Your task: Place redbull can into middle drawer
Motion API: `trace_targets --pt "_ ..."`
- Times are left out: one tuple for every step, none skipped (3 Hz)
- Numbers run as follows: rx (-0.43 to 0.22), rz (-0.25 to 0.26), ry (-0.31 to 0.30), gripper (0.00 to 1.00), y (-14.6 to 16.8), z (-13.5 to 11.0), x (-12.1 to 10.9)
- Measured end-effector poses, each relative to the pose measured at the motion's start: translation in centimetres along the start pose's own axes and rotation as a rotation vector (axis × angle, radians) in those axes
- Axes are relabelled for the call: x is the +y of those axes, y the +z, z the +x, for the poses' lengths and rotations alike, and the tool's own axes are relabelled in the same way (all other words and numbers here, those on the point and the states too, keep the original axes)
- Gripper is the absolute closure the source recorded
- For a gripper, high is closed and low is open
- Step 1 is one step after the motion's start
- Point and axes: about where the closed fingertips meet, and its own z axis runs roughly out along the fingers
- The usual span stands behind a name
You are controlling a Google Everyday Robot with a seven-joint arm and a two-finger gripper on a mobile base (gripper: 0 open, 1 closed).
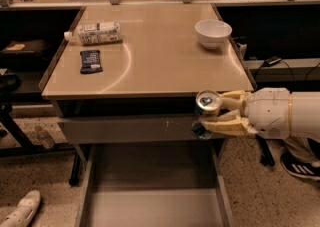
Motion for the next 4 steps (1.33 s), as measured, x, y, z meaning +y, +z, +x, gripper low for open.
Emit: trace_targets --pt "-0.003 0.009 -0.007 1.00 0.8 -0.4 -0.9" --pt "-0.013 0.002 0.037 1.00 3.9 2.2 -0.1" --pt "0.010 -0.021 0.087 1.00 8.2 8.2 3.0" --pt "0.023 -0.052 0.089 1.00 11.5 13.8 5.6"
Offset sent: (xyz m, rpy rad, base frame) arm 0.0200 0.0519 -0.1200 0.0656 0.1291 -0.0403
